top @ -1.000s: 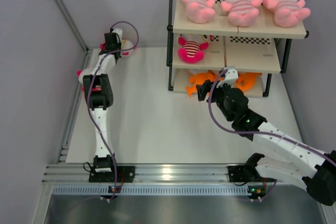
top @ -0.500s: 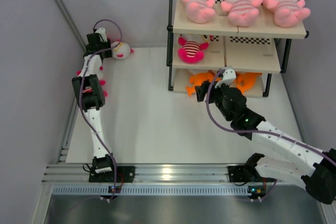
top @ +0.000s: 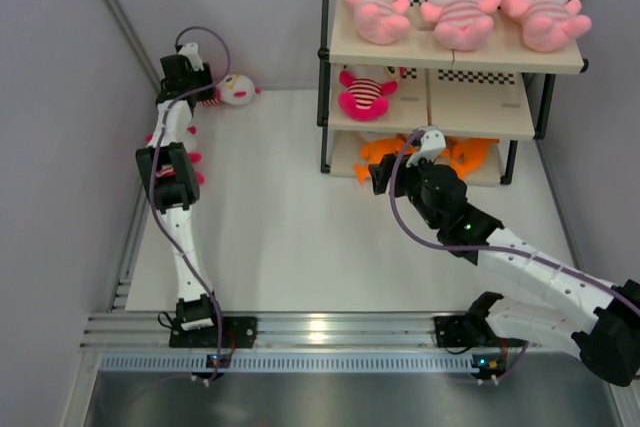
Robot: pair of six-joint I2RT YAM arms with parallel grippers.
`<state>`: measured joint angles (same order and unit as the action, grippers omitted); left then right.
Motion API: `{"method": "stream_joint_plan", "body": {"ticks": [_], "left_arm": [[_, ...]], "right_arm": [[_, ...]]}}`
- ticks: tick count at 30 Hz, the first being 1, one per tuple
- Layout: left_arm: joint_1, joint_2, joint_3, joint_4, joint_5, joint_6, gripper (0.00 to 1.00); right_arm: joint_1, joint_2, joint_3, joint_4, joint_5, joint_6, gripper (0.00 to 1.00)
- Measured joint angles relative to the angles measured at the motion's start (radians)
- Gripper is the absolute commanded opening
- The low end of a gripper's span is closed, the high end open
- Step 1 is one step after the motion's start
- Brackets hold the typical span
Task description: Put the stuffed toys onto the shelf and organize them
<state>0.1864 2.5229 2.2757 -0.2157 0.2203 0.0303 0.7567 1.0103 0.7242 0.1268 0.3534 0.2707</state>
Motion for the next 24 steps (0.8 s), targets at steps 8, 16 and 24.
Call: {"method": "stream_joint_plan", "body": {"ticks": [8,16,24], "left_arm": [[-0.021,0.006,0.017,0.013,0.021,-0.001,0.49],[-0.031,0.022,0.011,0.013,0.026,-0.05,0.49],[-0.031,-0.008,-0.091,0.034,-0.026,-0.003,0.45]], "right_arm": [[0.0,0.017,0.018,-0.01,0.0,0.0,0.73],[0.0,0.004,0.018,-0.025,0.014,-0.009,0.73],[0.0,-0.021,0.018,-0.025,0.02,-0.01,0.73]]}}
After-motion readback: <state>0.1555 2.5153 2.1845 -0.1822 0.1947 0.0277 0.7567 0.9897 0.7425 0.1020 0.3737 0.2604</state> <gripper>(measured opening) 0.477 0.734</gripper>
